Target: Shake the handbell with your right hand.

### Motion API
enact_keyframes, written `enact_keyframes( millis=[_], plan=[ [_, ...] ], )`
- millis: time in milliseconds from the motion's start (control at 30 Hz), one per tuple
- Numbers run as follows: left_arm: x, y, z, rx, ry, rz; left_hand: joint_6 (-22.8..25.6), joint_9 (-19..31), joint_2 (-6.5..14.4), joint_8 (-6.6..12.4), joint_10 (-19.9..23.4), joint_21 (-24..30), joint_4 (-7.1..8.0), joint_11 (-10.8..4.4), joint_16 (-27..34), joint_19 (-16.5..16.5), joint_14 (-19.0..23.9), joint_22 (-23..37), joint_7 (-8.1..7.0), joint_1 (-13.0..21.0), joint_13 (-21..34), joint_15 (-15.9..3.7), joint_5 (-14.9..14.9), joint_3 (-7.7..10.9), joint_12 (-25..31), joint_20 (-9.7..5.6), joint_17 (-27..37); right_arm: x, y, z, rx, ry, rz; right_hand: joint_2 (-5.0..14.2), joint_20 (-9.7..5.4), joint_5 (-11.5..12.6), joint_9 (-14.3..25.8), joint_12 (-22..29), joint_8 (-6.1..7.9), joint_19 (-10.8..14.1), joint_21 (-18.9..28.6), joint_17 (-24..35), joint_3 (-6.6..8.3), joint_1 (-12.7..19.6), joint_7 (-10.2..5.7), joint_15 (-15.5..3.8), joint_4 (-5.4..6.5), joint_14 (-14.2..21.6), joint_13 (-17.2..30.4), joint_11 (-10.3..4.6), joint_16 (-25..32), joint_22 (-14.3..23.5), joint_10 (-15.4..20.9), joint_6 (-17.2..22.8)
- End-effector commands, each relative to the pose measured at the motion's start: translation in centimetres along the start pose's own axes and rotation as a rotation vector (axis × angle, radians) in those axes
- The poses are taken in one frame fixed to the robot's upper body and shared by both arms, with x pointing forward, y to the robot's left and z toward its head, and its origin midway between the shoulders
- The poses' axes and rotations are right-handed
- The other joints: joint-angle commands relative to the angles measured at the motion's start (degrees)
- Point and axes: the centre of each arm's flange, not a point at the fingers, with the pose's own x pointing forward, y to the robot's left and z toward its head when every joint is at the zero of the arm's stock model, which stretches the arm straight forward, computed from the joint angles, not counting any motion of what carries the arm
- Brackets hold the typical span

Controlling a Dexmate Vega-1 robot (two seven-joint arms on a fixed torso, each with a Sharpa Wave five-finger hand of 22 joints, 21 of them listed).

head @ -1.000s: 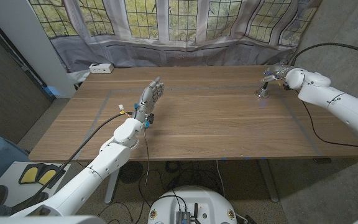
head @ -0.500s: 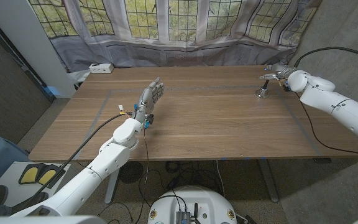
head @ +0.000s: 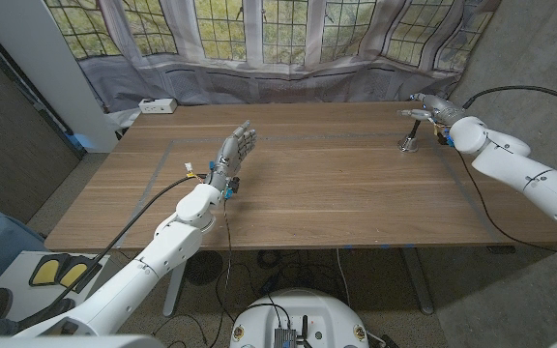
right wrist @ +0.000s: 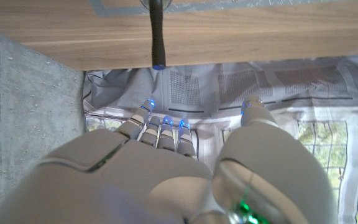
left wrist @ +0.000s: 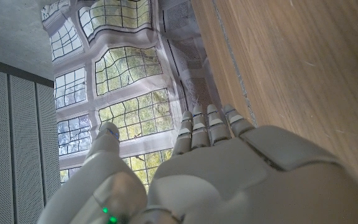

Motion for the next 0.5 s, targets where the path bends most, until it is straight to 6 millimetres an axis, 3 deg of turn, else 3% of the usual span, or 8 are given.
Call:
enact_keyframes(
  millis=[33,200,267,500],
  plan=[
    [0.2,0.0,0.2,0.004,-0.001,-0.009,0.6,0.3,0.1,0.48,0.4,-0.1,0.02,0.00,0.1,0.0,0.5,0.2,0.29,0.3,0.3,-0.04,-0.1,0.30,0.3,0.08,0.1,-1.6,-0.1,1.2,0.157,-0.096,-0.128,0.13,-0.16,0.0,0.1,0.3,-0.14,1.3,0.4,-0.1,0.24,-0.1,0.48,0.08,-0.50,0.1,0.0,0.37,0.4,0.1,-0.1,0.0],
    [0.3,0.0,0.3,0.005,-0.002,-0.012,0.6,0.3,0.1,0.45,0.2,-0.1,0.02,-0.01,0.0,0.0,0.4,0.2,0.42,0.3,0.3,-0.09,-0.1,0.30,0.2,0.00,0.1,-2.2,-0.2,2.2,0.191,-0.144,-0.150,0.17,-0.44,0.0,0.1,0.4,-0.03,2.3,0.5,-0.3,0.28,0.0,0.51,-0.17,-0.78,0.7,0.0,0.33,0.6,0.1,0.1,0.1],
    [0.4,0.0,0.3,0.006,-0.003,-0.015,0.6,0.3,0.1,0.45,0.1,-0.1,0.02,-0.01,0.0,0.0,0.4,0.2,0.39,0.3,0.3,-0.07,-0.1,0.30,0.2,0.00,0.1,-2.4,-0.1,2.6,0.204,-0.158,-0.157,0.21,-0.77,0.0,0.1,0.4,0.04,3.5,0.7,-0.6,0.35,0.0,-0.23,-0.49,-1.08,1.6,-0.1,-0.20,1.0,0.0,0.1,0.2],
    [0.5,0.0,0.5,0.007,-0.006,-0.018,0.5,0.3,0.1,0.42,0.1,-0.1,0.02,-0.03,0.0,0.0,0.3,0.1,0.29,0.3,0.3,-0.04,-0.1,0.30,0.2,-0.01,0.1,-3.3,0.0,3.6,0.244,-0.208,-0.190,0.20,-1.01,0.0,0.0,0.8,0.32,5.5,0.9,-0.9,0.43,-0.1,0.20,-0.35,-1.44,2.8,-0.2,-0.37,1.3,0.0,1.0,1.0]
  ],
)
